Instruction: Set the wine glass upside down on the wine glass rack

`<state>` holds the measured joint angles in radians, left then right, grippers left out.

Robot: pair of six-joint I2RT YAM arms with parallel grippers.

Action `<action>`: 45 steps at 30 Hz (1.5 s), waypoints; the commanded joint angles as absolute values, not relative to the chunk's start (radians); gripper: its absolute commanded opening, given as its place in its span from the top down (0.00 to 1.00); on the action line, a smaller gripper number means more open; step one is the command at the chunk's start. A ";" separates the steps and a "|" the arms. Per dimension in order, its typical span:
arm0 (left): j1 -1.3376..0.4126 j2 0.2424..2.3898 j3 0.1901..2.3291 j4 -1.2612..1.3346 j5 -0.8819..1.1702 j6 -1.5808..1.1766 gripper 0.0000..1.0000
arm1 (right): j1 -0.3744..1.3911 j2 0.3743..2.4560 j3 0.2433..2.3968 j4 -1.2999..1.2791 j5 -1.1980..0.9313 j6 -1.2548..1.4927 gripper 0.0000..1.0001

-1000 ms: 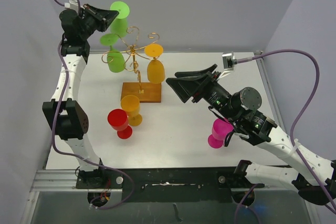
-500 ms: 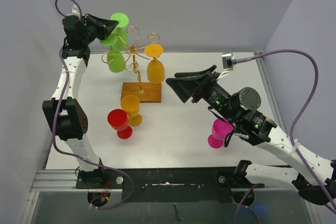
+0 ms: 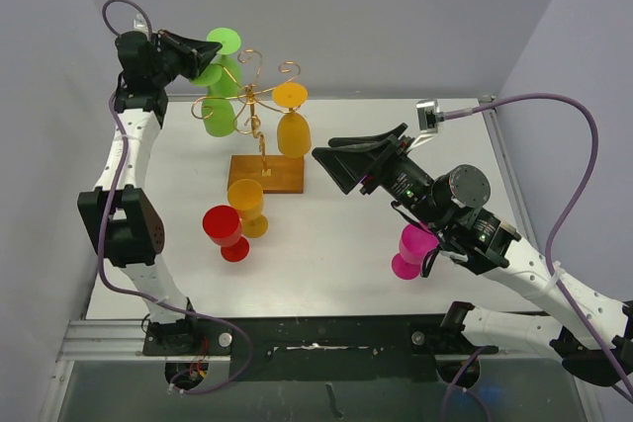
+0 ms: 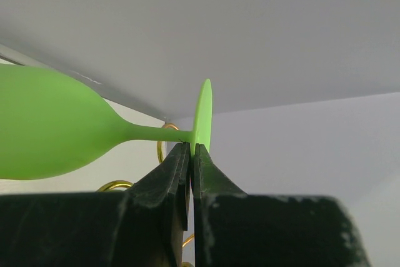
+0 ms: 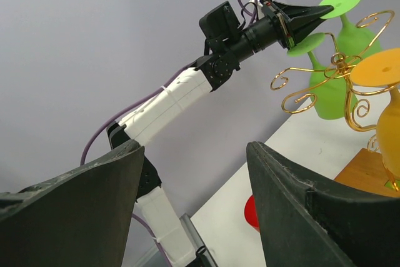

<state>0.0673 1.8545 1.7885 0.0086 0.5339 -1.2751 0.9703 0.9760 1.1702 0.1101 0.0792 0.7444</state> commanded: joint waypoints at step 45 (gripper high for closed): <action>-0.071 1.790 1.837 -0.074 0.503 -1.178 1.00 | 0.983 0.923 1.137 0.143 0.117 0.762 0.33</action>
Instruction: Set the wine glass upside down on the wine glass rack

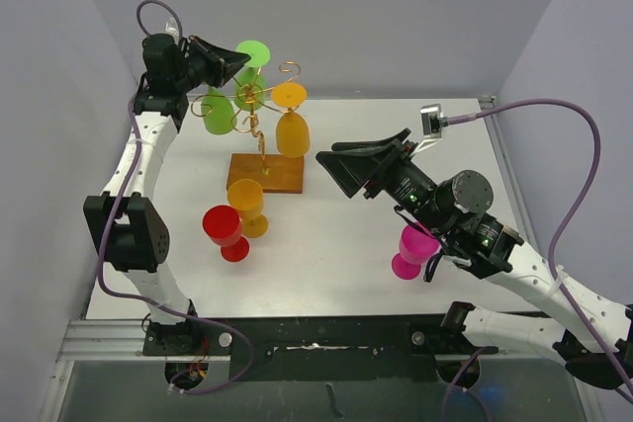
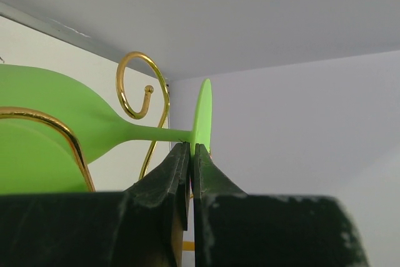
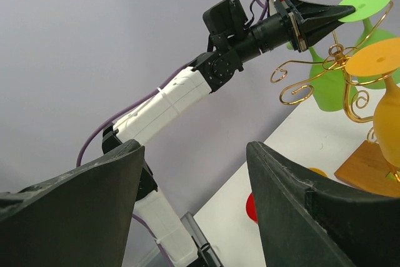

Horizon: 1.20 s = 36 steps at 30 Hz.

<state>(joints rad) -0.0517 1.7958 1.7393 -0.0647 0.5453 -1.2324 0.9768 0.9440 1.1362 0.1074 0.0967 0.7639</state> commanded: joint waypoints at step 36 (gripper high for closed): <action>-0.096 1.954 2.134 -0.271 0.382 -1.100 1.00 | 0.986 0.933 1.153 0.146 0.129 0.747 0.33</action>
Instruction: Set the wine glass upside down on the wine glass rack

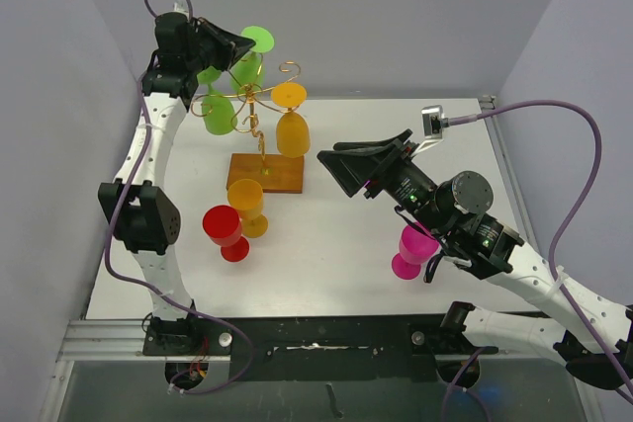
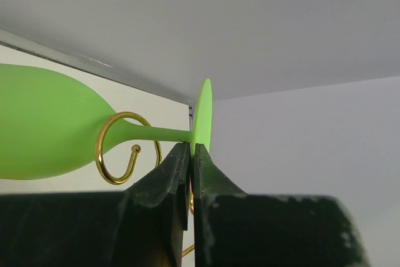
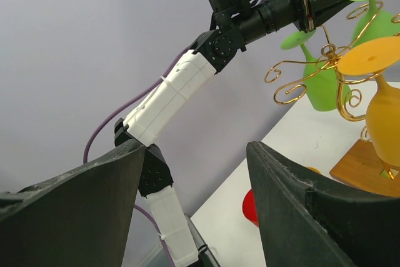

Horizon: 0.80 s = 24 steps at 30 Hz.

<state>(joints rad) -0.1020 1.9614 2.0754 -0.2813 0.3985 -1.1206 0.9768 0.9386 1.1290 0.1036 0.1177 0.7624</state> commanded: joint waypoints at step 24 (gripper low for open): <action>-0.067 1.852 2.044 -0.341 0.308 -1.006 1.00 | 0.986 0.936 1.149 0.148 0.126 0.752 0.33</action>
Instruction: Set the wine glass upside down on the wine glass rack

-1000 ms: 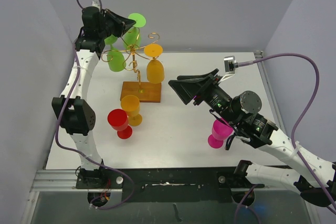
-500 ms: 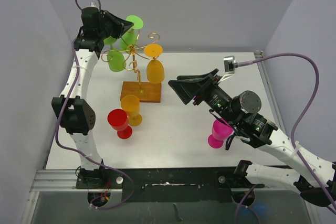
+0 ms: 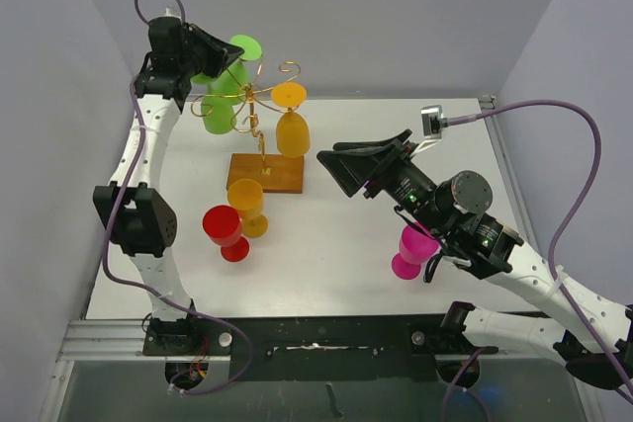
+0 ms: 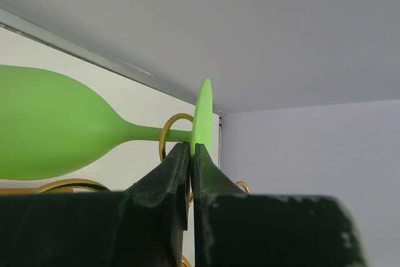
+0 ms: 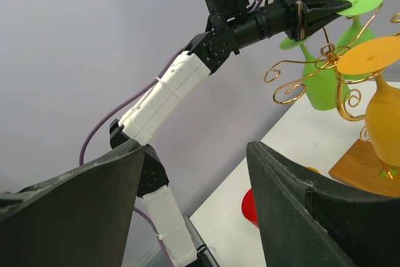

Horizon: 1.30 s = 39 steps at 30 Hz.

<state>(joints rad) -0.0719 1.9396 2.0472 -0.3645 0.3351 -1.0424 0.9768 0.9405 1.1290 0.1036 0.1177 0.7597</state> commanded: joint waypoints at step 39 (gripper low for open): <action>-0.067 1.406 1.645 -0.267 0.406 -0.868 0.63 | 0.986 0.929 1.188 -0.239 0.360 0.686 0.33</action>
